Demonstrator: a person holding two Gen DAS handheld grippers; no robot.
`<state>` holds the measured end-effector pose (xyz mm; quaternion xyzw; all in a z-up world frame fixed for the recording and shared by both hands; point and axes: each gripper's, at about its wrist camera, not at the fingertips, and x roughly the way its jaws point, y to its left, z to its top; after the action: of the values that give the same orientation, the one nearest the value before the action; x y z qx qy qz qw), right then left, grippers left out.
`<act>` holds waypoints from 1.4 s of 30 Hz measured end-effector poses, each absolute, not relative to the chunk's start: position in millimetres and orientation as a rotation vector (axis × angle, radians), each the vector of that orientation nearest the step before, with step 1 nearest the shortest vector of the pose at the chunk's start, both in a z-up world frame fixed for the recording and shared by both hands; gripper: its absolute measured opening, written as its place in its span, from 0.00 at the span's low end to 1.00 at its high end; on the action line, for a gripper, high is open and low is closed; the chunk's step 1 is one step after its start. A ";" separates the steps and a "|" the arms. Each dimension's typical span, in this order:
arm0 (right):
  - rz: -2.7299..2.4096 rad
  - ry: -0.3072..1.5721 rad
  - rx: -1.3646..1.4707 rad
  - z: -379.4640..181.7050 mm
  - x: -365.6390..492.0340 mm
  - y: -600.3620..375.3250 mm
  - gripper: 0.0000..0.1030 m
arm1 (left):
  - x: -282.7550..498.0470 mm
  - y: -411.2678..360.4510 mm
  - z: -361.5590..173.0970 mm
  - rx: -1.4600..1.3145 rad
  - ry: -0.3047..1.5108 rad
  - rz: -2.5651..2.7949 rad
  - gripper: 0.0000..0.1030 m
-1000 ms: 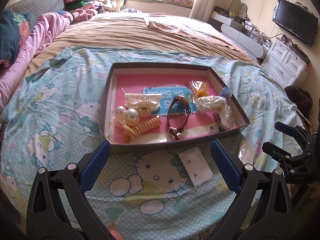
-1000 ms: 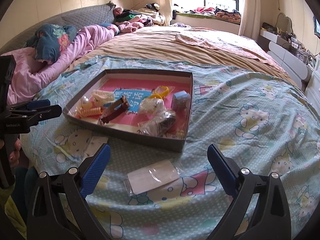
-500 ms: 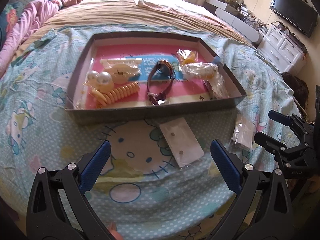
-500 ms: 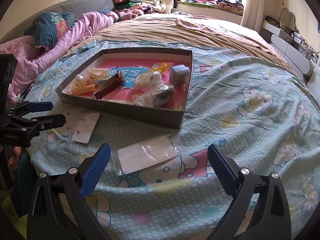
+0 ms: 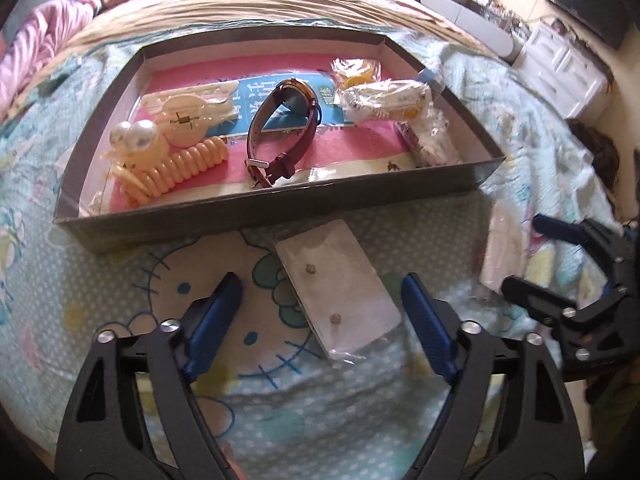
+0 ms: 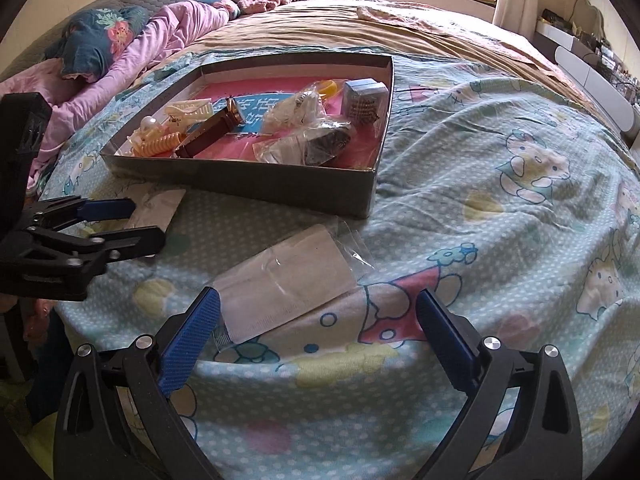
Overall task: Organize jewelry
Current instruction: 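Grasp the clear earring card with the left tool while the right tool grasps the clear sleeve, then carry the earring card and clear sleeve over the tray with both tools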
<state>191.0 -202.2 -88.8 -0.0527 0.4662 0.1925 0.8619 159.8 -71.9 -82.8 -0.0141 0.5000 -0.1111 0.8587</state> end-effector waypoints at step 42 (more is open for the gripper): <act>0.562 0.785 0.039 -19.0 210.1 -184.2 0.24 | 149.2 -11.4 6.6 -0.176 0.833 -0.200 0.20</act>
<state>210.1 -184.2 -19.0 0.0188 0.3776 0.2704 0.8854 149.2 -11.4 6.6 -0.0851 0.4031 -0.0967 0.9060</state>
